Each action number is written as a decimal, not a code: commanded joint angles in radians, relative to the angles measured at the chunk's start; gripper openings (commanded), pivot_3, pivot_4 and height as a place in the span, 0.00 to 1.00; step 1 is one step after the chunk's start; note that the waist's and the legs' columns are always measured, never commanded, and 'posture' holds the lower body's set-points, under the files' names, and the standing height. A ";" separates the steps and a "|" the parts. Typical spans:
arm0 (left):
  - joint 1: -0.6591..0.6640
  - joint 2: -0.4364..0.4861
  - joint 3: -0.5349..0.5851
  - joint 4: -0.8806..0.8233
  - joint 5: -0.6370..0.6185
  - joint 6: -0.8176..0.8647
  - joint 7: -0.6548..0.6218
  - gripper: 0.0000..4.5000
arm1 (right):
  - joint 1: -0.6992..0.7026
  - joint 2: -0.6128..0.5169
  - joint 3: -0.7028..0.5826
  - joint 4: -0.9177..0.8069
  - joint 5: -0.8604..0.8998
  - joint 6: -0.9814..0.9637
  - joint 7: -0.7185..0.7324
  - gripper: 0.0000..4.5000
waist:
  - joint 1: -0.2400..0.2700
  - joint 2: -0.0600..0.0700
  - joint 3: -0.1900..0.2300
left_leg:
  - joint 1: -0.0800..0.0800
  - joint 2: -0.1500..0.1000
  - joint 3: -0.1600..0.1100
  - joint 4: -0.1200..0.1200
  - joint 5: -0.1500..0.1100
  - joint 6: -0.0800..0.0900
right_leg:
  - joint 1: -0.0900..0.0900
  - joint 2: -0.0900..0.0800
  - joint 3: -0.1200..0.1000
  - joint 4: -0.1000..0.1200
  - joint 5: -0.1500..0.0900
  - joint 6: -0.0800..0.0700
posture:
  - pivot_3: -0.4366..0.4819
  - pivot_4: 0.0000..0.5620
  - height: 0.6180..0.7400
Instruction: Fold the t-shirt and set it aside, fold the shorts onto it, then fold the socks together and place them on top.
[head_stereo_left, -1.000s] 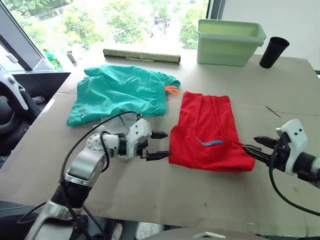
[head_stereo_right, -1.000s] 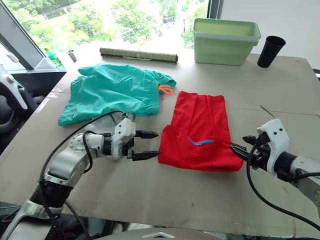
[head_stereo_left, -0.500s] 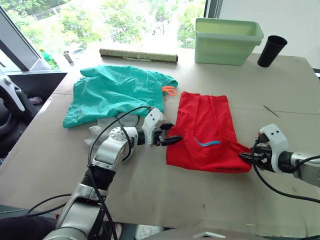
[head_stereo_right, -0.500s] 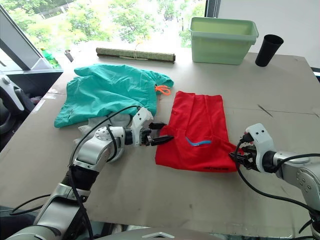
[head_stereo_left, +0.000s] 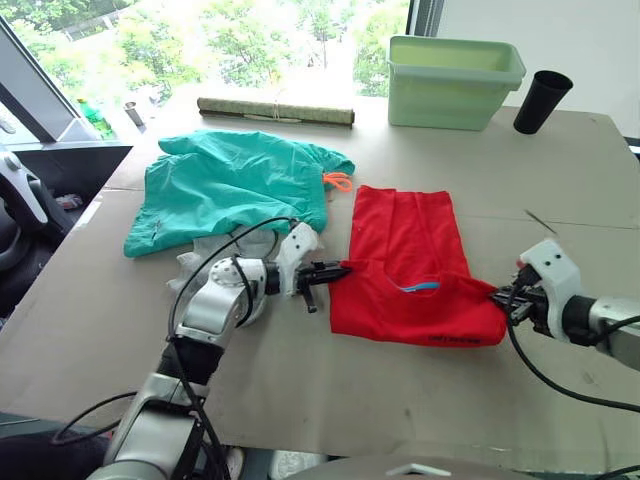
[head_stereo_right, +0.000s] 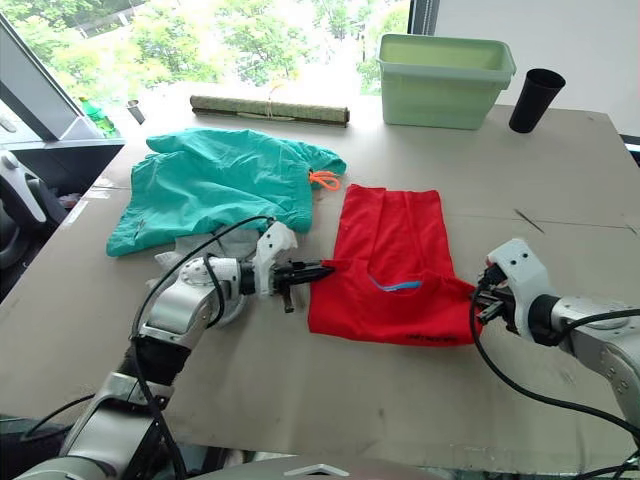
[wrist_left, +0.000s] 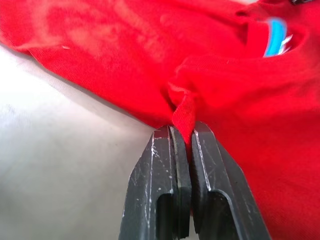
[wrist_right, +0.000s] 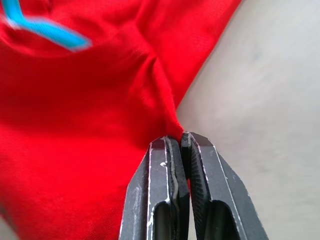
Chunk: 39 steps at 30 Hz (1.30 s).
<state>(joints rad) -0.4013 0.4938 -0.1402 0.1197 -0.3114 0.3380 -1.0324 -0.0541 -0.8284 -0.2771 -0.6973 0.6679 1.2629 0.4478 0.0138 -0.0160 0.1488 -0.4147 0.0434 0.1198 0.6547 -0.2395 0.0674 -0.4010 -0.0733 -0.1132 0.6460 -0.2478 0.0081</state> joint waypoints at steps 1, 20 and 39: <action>-0.022 -0.023 0.084 -0.036 -0.026 -0.059 0.057 0.01 | -0.059 0.012 -0.056 -0.039 0.020 0.003 -0.019 0.00 | 0.000 0.000 0.000 | 0.000 0.000 0.000 0.000 0.000 0.000 | 0.000 0.000 0.000 0.000 0.000 0.000 | 0.48 0.27 1.00; 0.035 0.010 -0.010 -0.075 0.026 -0.008 0.029 0.23 | -0.059 -0.104 0.019 0.013 0.024 -0.055 0.135 0.00 | 0.003 -0.001 0.000 | 0.000 0.000 0.001 0.000 0.000 0.000 | 0.000 0.001 0.000 -0.001 0.000 0.001 | 0.48 0.27 1.00; 0.042 0.023 0.048 -0.200 -0.113 0.227 0.023 0.98 | 0.093 -0.066 -0.121 -0.087 0.094 -0.011 0.081 0.00 | 0.003 -0.001 0.000 | 0.000 0.000 0.000 0.000 0.000 0.000 | 0.000 0.000 0.001 0.000 0.000 0.001 | 0.48 0.27 1.00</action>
<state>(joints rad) -0.3357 0.5230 -0.0899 -0.0592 -0.3967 0.5544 -1.0070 0.0509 -0.8968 -0.3950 -0.7790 0.7638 1.2750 0.5354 0.0169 -0.0170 0.1486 -0.4150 0.0432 0.1200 0.6550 -0.2394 0.0671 -0.4009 -0.0729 -0.1126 0.6456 -0.2474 0.0088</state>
